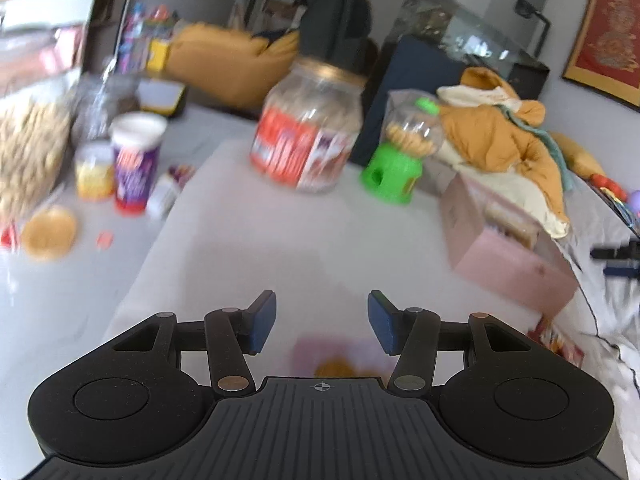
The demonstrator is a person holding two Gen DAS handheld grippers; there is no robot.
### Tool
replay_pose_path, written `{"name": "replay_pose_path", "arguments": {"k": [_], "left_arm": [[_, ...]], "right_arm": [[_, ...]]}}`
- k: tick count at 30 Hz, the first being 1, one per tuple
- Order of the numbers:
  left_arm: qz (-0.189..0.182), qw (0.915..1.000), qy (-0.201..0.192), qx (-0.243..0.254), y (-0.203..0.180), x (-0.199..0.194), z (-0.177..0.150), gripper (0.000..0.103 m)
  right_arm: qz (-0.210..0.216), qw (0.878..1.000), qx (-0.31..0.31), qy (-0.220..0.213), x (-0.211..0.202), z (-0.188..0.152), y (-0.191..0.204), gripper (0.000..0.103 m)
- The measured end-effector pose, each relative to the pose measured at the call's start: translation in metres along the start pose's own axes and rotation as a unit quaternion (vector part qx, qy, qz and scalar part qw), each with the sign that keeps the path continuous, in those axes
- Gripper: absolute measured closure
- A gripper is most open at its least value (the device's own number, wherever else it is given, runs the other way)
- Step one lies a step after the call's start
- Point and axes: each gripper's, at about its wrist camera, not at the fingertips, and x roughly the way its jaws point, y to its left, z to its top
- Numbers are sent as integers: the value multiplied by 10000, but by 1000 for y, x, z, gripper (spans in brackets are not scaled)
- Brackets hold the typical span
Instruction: Organize snacks
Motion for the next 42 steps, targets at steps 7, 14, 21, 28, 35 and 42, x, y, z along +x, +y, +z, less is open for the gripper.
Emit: {"name": "replay_pose_path", "arguments": {"k": [7, 14, 21, 28, 35, 42], "left_arm": [[-215, 9995, 131, -171, 2, -1, -27, 47], [-404, 9986, 216, 256, -35, 14, -36, 46], [-502, 9977, 272, 359, -49, 21, -41, 46], [-525, 9979, 279, 259, -47, 19, -39, 46], [-510, 9977, 259, 365, -50, 15, -39, 47], [-445, 9985, 124, 277, -44, 11, -32, 47]], "right_arm": [[-406, 9967, 160, 691, 22, -69, -17, 14], [-47, 9953, 393, 885, 40, -98, -7, 14], [46, 9728, -2268, 473, 21, -147, 98, 13], [236, 9727, -2310, 32, -11, -141, 97, 13], [-450, 9960, -687, 352, 36, -102, 21, 7], [721, 9942, -363, 715, 40, -120, 36, 3]]}}
